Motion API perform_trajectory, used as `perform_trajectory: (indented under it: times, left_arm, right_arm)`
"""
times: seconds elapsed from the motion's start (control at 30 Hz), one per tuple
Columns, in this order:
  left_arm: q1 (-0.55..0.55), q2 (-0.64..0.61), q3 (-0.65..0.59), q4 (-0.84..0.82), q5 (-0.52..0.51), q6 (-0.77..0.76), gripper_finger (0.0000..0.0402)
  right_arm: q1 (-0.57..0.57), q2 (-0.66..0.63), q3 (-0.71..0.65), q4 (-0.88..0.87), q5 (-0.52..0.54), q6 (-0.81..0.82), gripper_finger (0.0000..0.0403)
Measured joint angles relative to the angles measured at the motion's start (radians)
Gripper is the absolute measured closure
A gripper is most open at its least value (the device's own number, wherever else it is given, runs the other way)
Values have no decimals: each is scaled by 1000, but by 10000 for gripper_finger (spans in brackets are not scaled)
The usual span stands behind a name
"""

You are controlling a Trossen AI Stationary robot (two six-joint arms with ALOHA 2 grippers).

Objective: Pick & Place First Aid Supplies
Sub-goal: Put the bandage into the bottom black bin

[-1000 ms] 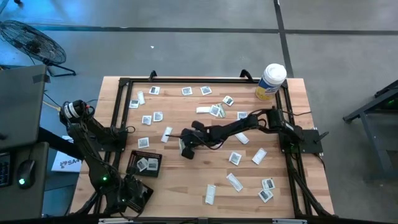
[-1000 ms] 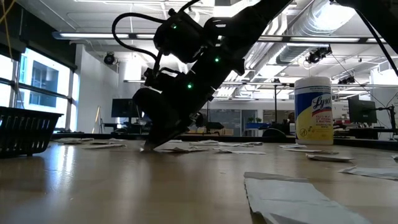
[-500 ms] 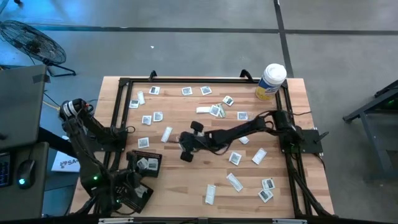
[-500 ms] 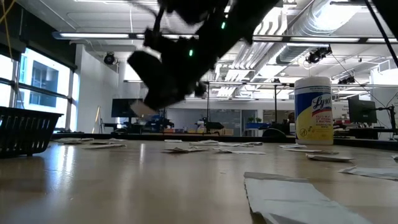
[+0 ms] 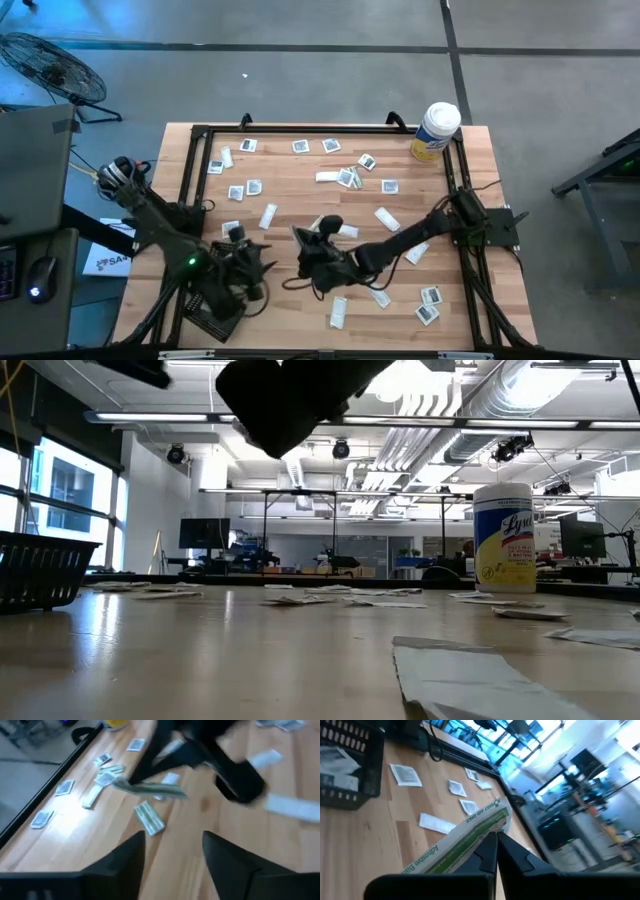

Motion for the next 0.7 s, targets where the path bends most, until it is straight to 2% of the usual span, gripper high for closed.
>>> perform_trajectory:
  times: [0.1, 0.3, 0.53, 0.7]
  left_arm:
    - [52, 0, 0, 24, 3, 35, 182]
    - [111, -2, -5, 101, 27, 55, 181]
    - [186, -3, -117, 412, 194, 115, 182]
    - [230, -8, -171, 561, 301, 189, 182]
  right_arm:
    - [25, 0, 0, 10, 4, -36, 402]
    - [67, 0, 0, 28, 9, -132, 402]
    - [80, 0, 0, 101, 6, -243, 402]
    - [77, 0, 0, 110, 8, -265, 402]
